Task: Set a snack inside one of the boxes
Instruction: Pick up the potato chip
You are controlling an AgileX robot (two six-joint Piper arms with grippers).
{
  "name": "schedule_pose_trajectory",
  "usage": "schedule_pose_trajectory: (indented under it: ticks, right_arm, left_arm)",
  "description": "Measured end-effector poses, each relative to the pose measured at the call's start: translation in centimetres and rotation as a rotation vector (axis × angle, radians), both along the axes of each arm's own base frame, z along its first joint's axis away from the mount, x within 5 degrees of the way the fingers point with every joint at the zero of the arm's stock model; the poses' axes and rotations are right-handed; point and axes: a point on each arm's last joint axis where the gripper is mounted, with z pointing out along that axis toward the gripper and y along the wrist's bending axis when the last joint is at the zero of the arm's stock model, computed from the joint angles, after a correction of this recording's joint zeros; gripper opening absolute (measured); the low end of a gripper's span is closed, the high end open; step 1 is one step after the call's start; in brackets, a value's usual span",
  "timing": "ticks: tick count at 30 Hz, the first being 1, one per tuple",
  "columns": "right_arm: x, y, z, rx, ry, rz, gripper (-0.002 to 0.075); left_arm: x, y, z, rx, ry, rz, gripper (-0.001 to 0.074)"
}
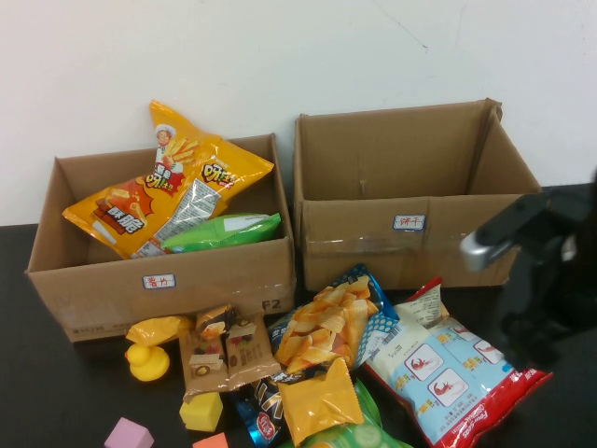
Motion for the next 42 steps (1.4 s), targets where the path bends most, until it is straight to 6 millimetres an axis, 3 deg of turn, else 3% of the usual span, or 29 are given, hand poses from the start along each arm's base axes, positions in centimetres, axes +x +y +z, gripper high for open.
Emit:
schedule_pose_trajectory:
  ticks: [4,14,23,25,27,30,37,42]
  right_arm:
    - [2.0,1.0,-2.8,0.008,0.041,0.022,0.0687]
    - [5.7,3.5,-7.7,0.095,0.14,0.083,0.0692]
    - [7.0,3.0,-10.9,0.147,0.206,0.076,0.0693]
    - [6.9,3.2,-11.2,0.158,0.217,0.089,0.0655]
    - [6.9,3.2,-11.1,0.17,0.224,0.099,0.0549]
    - [6.8,3.4,-10.8,0.188,0.251,0.095,0.0311]
    - [6.2,3.1,-8.1,0.182,0.244,0.069,0.0261]
    - [4.7,1.9,-0.9,0.145,0.123,0.059,0.0259]
  left_arm:
    - [0.0,0.0,0.0,0.0,0.0,0.0,-0.0003]
    - [0.0,0.0,0.0,0.0,0.0,0.0,-0.0003]
    - [0.0,0.0,0.0,0.0,0.0,0.0,-0.0003]
    - [0.0,0.0,0.0,0.0,0.0,0.0,-0.0003]
    - [0.0,0.0,0.0,0.0,0.0,0.0,-0.0003]
    - [0.0,0.0,0.0,0.0,0.0,0.0,-0.0003]
    - [0.0,0.0,0.0,0.0,0.0,0.0,-0.0003]
    - [0.0,0.0,0.0,0.0,0.0,0.0,-0.0003]
